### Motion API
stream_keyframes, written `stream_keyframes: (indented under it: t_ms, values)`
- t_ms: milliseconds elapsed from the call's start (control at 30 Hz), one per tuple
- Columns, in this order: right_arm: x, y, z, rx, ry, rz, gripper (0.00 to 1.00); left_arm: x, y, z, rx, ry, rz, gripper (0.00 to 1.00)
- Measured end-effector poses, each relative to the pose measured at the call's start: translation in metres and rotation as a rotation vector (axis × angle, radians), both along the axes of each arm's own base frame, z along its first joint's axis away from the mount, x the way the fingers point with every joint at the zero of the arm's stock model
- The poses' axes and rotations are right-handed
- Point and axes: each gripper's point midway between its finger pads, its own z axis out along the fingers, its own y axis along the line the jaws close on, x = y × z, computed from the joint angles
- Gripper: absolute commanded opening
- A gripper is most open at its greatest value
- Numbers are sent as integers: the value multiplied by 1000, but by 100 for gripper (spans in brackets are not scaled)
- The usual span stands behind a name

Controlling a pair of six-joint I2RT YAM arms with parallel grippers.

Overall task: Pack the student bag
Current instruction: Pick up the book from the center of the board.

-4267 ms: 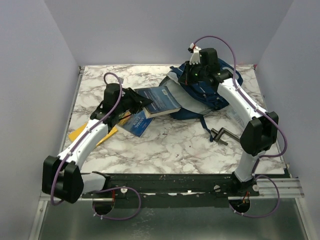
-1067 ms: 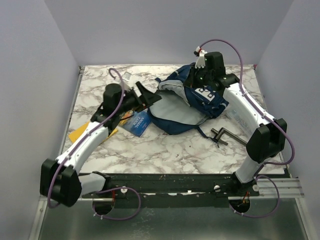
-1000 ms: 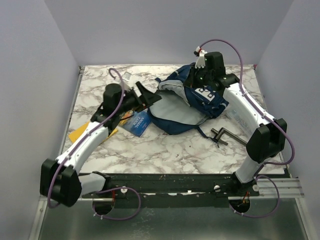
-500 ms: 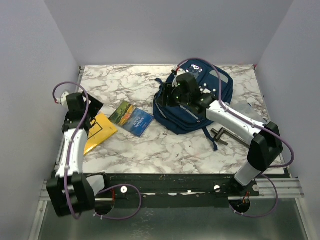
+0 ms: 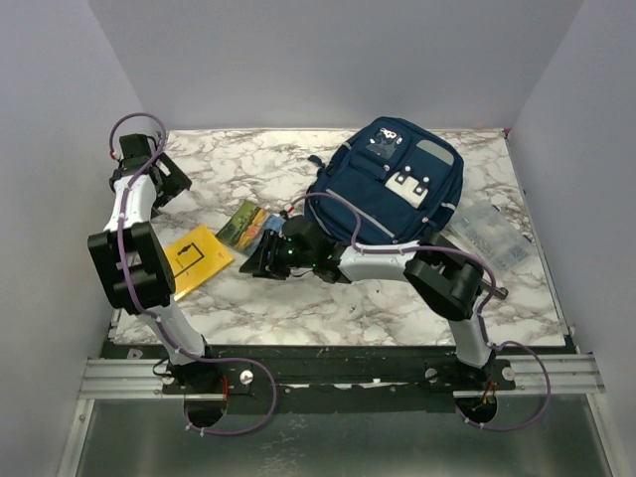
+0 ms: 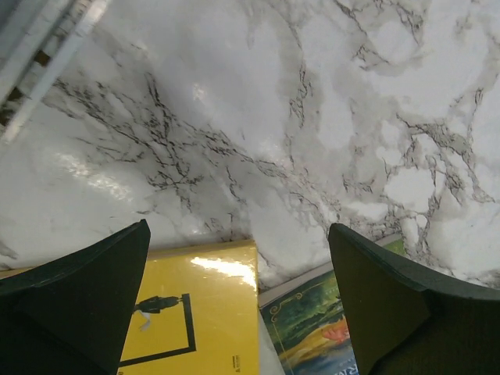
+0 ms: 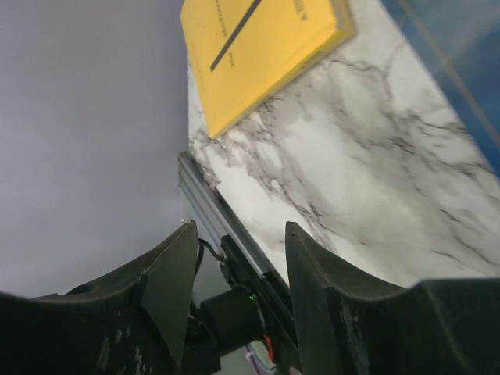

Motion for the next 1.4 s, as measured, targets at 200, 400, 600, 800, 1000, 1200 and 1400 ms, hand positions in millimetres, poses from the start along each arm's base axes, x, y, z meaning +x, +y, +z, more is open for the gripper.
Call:
stream_keyframes:
  t_ms: [200, 400, 600, 800, 1000, 1200, 1400]
  values:
    - [-4, 24, 4, 56, 32, -1, 53, -4, -3, -44, -204, 84, 6, 97]
    - [0, 27, -12, 54, 70, -28, 54, -32, -18, -65, -364, 142, 105, 97]
    - [3, 33, -45, 20, 137, -49, 55, -56, -52, -73, -544, 174, 175, 97]
    - [-1, 26, -64, -21, 190, -73, 55, -88, -72, -78, -625, 214, 227, 97]
    - [-5, 23, -65, -39, 138, -40, 56, -97, -77, -74, -629, 196, 214, 98]
    - [-2, 16, -62, -163, -143, 122, 60, -113, -79, -14, -427, 16, 138, 98]
    - [11, 13, -51, -278, -423, 285, 64, -164, -88, 8, -290, -135, 173, 98]
